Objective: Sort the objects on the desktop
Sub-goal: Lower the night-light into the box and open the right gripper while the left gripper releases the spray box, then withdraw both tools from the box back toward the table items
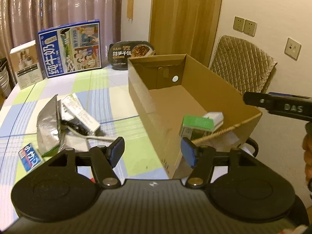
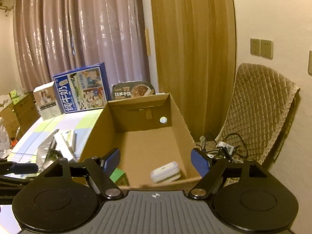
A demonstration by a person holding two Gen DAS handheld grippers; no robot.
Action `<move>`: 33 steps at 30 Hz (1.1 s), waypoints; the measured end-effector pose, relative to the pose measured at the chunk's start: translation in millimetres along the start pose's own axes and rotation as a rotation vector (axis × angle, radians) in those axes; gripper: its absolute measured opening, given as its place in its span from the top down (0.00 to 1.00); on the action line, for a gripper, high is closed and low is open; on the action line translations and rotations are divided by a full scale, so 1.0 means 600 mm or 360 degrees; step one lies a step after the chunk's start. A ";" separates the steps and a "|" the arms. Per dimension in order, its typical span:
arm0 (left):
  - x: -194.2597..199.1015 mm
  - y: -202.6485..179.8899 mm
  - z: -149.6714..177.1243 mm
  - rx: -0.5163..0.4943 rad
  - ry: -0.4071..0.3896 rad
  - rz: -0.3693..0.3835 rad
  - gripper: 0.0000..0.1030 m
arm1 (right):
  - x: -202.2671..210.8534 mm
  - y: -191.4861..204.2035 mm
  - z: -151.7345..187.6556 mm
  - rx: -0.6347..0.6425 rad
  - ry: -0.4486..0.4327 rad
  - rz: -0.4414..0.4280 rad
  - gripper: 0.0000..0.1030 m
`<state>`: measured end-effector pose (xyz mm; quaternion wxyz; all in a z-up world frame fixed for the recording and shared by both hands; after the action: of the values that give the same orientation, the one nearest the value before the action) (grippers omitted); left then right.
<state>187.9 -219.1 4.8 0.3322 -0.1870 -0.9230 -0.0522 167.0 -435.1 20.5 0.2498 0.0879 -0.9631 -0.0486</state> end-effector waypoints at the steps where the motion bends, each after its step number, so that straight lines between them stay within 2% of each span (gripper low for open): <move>1: 0.005 0.003 0.003 0.0002 0.0003 -0.0006 0.39 | 0.008 0.007 0.004 -0.0002 0.0001 -0.0008 0.21; 4: 0.025 0.019 0.020 0.0008 0.0003 -0.0036 0.28 | 0.029 0.027 0.019 -0.0002 0.0007 -0.0038 0.17; 6: 0.040 0.032 0.032 0.0013 0.0006 -0.0066 0.17 | 0.041 0.040 0.032 -0.0002 0.0024 -0.0057 0.15; 9: 0.057 0.052 0.057 0.0014 0.0044 -0.0104 0.13 | 0.050 0.062 0.056 0.0009 0.0073 -0.0092 0.14; 19: 0.107 0.130 0.140 0.0066 0.0130 -0.0230 0.08 | 0.057 0.149 0.122 0.0085 0.0223 -0.0240 0.13; 33: 0.148 0.231 0.179 0.0192 0.0140 -0.0407 0.05 | 0.021 0.247 0.153 0.0196 0.0312 -0.0397 0.13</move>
<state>113.9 -39.8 -26.0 0.3735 -0.0452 -0.9254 -0.0465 89.8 -287.7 -32.9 0.3288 0.2261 -0.9169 -0.0114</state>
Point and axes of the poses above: each gripper's, at about its wrist camera, not at the fingertips, and x roughly against the way its jaws point, y to its left, z to its underside, the point moved 4 cm from there along -x, roughly the way its jaws point, and after that the axes turned 4 degrees about -z, right-handed, at the moved point
